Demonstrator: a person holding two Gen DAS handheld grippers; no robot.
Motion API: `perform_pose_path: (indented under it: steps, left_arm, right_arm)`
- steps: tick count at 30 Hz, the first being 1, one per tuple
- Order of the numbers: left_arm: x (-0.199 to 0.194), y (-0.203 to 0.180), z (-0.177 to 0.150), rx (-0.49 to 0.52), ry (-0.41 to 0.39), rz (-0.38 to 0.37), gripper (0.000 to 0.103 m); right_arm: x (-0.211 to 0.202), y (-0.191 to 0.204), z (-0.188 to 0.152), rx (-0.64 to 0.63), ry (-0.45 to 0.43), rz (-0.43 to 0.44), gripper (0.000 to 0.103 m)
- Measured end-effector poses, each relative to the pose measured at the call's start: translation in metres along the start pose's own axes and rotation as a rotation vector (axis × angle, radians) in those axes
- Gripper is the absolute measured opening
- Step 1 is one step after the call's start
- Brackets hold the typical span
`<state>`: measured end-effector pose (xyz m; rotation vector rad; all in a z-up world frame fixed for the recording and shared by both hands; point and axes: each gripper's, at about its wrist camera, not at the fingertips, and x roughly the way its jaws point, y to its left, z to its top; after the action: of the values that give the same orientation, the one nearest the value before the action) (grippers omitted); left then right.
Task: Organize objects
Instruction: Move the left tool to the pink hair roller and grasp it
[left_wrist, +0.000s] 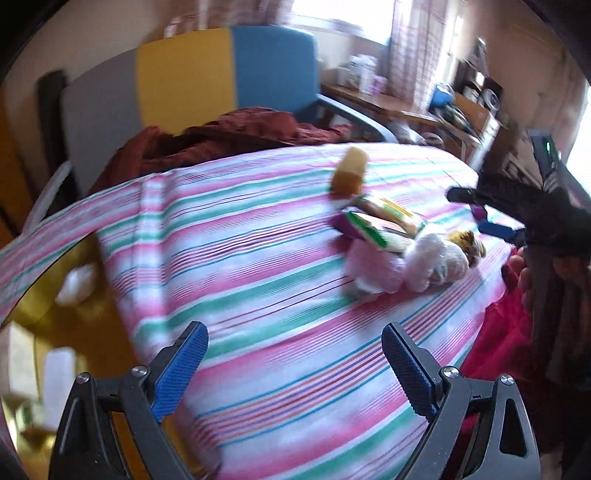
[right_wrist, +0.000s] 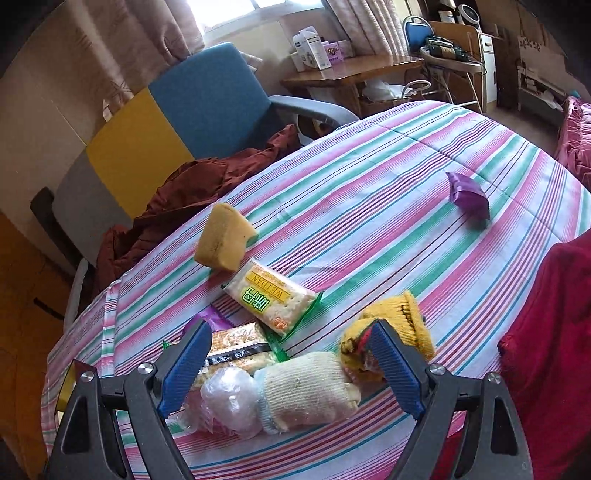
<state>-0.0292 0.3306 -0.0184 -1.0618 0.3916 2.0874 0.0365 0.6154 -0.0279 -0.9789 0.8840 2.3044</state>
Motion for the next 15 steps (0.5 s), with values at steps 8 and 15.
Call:
perform_pose_path:
  steps: [8, 15]
  left_arm:
    - [0.054, -0.047, 0.029, 0.160, 0.048, -0.042, 0.096]
    - [0.096, -0.064, 0.044, 0.213, 0.090, -0.077, 0.097]
  right_arm:
    - [0.003, 0.006, -0.001, -0.021, 0.027, 0.056, 0.089]
    - [0.006, 0.005, -0.002, -0.023, 0.049, 0.081, 0.089]
